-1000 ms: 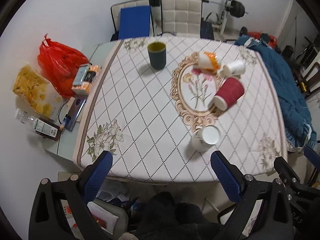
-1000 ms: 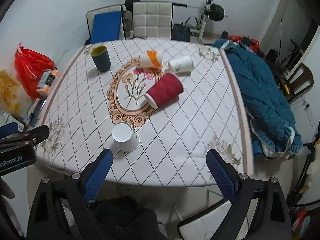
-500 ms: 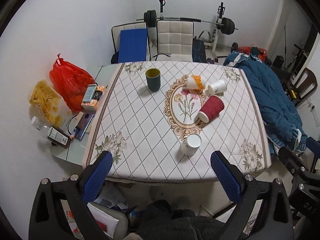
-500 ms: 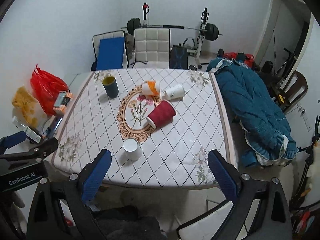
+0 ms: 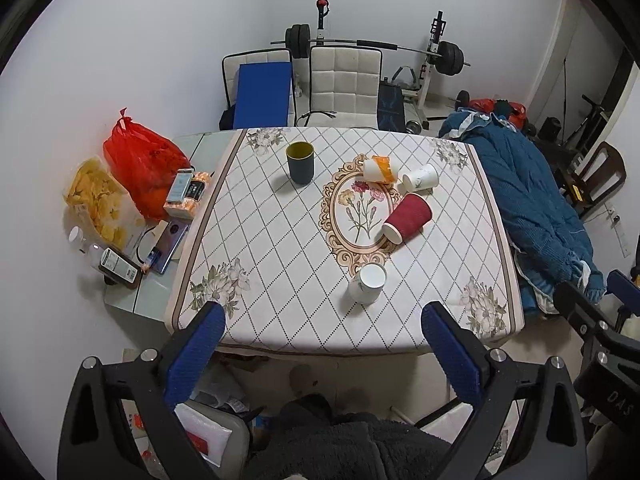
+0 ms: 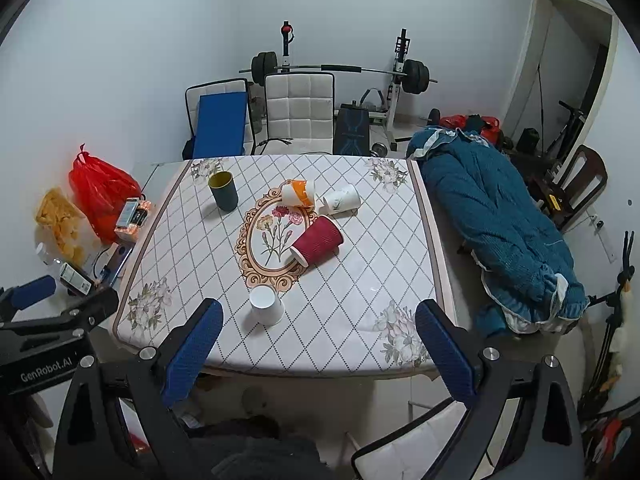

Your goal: Flip cup upside down

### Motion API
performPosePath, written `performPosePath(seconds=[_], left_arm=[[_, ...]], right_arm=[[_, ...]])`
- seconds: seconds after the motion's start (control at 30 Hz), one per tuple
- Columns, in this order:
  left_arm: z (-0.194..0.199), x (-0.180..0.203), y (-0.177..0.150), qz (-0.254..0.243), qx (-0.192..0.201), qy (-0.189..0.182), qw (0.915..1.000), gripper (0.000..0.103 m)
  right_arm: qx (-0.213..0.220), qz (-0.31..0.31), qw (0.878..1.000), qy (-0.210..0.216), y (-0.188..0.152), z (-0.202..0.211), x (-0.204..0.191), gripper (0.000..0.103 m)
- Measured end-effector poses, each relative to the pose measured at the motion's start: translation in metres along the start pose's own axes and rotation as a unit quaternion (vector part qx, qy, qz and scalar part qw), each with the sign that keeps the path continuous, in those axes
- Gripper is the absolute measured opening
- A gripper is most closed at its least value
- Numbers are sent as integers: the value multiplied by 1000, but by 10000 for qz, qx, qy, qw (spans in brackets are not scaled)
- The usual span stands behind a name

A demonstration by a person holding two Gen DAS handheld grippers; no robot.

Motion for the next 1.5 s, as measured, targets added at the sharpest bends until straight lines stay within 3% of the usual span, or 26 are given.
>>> performPosePath(seconds=[1.5], left_arm=[[17,-12,-12,14,58,148,9999,101]], right_arm=[[-81,72,9999,102,-3,-4,-8,99]])
Point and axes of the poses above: each gripper's, at about its wrist camera, not at the fingertips, and z roughly against the way its jaws point, x to its right, y to its top, the point moved 3 cm from there along -z, roughly the way its jaws point, and after that the axes turned 11 degrees about -x, right-handed, at the moved point
